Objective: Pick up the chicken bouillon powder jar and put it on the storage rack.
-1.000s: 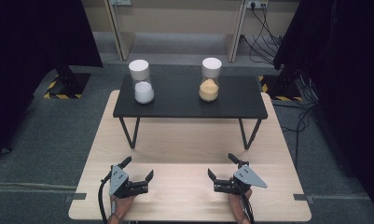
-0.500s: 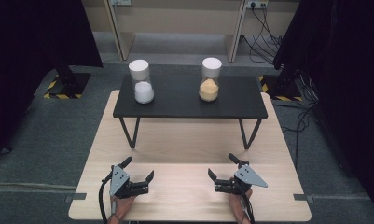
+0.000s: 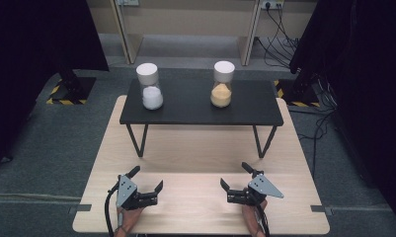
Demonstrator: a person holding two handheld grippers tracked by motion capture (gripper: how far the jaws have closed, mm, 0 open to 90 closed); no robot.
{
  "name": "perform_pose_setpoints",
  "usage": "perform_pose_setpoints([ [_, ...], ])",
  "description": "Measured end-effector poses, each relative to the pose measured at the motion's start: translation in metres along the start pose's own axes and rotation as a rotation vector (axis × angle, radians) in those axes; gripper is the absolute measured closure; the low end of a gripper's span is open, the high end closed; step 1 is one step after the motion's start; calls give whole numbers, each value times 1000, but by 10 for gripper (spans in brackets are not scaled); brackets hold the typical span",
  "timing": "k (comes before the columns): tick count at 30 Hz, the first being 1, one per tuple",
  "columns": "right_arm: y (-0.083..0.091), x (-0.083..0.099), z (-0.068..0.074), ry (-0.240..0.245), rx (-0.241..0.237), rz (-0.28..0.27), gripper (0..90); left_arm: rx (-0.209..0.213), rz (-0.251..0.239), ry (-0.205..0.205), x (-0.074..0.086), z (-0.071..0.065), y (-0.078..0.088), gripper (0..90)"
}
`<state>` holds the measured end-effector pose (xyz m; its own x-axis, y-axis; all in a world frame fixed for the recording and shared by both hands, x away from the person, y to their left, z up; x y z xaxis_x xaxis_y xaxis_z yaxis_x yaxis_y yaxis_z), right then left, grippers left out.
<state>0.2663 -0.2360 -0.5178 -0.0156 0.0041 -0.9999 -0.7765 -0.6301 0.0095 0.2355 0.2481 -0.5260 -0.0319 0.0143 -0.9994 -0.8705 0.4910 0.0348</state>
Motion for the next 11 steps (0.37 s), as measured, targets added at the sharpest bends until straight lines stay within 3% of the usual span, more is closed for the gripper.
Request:
perform_pose_setpoints([
  [11, 0, 0, 0, -1, -1, -3, 5, 1, 0, 1, 0, 0, 0, 0],
])
Point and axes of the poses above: each handheld gripper's, and its own axes: y roughly backward along the jaws, x roughly out of its underside, z roughly to its left, the point moved 6 cm from there along -y, roughly forward along the jaws, and after that the axes turned 6 degrees about -z, right-handed, at the moved point
